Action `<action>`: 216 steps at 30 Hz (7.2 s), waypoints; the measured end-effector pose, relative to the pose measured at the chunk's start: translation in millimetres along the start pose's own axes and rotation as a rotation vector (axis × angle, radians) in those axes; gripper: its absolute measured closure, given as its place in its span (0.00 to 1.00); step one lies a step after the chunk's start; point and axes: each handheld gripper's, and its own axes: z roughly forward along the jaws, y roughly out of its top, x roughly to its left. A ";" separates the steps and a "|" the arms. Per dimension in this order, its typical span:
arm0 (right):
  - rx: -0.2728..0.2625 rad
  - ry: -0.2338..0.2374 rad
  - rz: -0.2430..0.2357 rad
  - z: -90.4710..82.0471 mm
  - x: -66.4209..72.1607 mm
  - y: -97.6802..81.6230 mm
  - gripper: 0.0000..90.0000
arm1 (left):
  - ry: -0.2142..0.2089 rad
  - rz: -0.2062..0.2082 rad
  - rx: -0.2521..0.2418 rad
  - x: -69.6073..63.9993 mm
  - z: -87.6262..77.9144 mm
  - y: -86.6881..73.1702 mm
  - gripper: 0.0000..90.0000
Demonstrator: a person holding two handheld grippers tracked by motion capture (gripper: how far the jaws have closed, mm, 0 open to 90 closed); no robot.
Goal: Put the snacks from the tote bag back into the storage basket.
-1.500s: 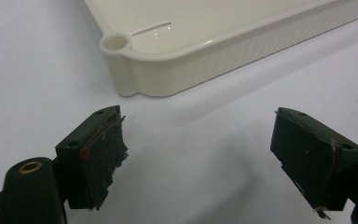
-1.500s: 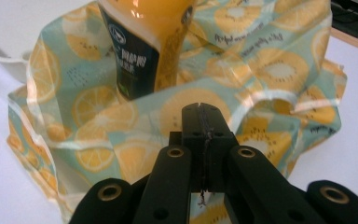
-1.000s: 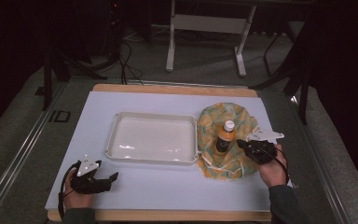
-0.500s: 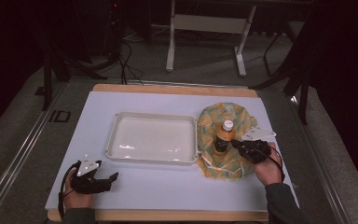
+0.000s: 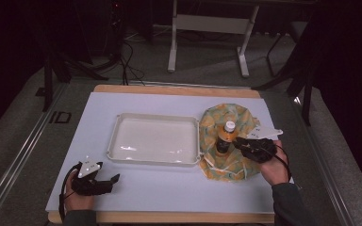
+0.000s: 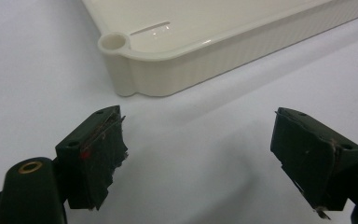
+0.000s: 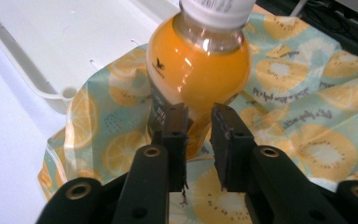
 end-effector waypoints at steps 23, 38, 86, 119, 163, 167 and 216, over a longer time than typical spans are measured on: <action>0.107 0.027 -0.124 -2.9 -6.1 38.5 0.69 | -0.002 -0.003 0.002 0.1 0.3 0.0 0.20; 0.233 0.069 -0.215 6.8 -11.4 64.8 0.59 | -0.004 -0.001 0.005 0.1 0.6 0.1 0.20; 0.564 0.169 -0.221 32.4 -33.3 125.7 0.65 | -0.012 0.002 0.005 0.2 0.4 0.2 0.20; 0.638 0.175 -0.253 30.2 -29.7 136.1 0.65 | -0.011 0.002 0.001 0.4 0.1 0.0 0.20; 0.550 0.091 -0.299 0.7 -30.1 168.5 0.66 | -0.014 0.002 0.001 0.6 0.0 0.0 0.20; 0.539 0.087 -0.301 -0.2 -28.9 171.3 0.66 | -0.014 0.002 0.001 0.6 -0.1 0.0 0.20; 0.439 0.099 -0.375 6.2 8.9 206.2 0.66 | -0.017 0.001 -0.005 0.8 -0.5 -0.1 0.20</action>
